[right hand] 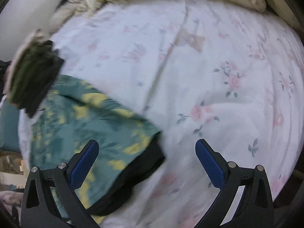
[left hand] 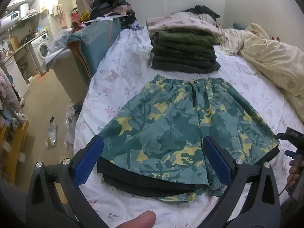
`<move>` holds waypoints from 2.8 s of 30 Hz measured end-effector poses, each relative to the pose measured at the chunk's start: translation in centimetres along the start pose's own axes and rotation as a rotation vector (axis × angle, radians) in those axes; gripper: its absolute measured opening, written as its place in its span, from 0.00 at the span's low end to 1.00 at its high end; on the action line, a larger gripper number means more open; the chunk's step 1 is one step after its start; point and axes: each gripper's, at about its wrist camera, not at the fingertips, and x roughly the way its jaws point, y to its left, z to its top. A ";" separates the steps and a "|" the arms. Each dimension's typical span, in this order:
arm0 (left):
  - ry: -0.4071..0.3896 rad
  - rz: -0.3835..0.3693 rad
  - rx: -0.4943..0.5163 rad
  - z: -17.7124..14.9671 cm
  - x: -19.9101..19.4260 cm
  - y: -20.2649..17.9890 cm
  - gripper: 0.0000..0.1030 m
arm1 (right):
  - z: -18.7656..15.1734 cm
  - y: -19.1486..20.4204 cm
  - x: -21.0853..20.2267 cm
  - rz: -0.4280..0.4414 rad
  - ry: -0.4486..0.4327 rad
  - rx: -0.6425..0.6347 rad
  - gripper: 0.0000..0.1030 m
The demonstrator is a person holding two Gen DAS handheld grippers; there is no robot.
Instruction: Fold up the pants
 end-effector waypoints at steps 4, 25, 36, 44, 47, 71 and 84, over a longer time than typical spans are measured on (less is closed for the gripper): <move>0.024 0.006 0.012 0.2 0.9 -0.3 1.00 | 0.2 -0.1 2.4 -0.030 0.032 -0.040 0.90; 0.226 -0.099 -0.035 4.2 5.0 0.4 0.99 | -3.2 8.9 -4.7 0.349 -0.126 -0.395 0.04; 0.365 -0.219 0.158 12.0 13.8 -9.4 0.98 | -10.5 14.4 -0.1 0.408 0.171 -0.593 0.04; 0.391 -0.234 0.342 15.7 22.0 -23.3 0.87 | -10.8 13.8 1.6 0.383 0.223 -0.565 0.04; 0.440 -0.230 0.328 15.8 25.3 -26.2 0.80 | -10.8 14.0 2.0 0.386 0.227 -0.554 0.04; 0.396 -0.222 0.439 22.1 22.4 -15.7 0.02 | -12.2 20.5 -5.6 0.636 0.113 -0.741 0.04; 0.474 -0.098 0.410 21.0 29.5 -3.6 0.02 | -18.8 35.2 -4.8 0.721 0.189 -0.935 0.04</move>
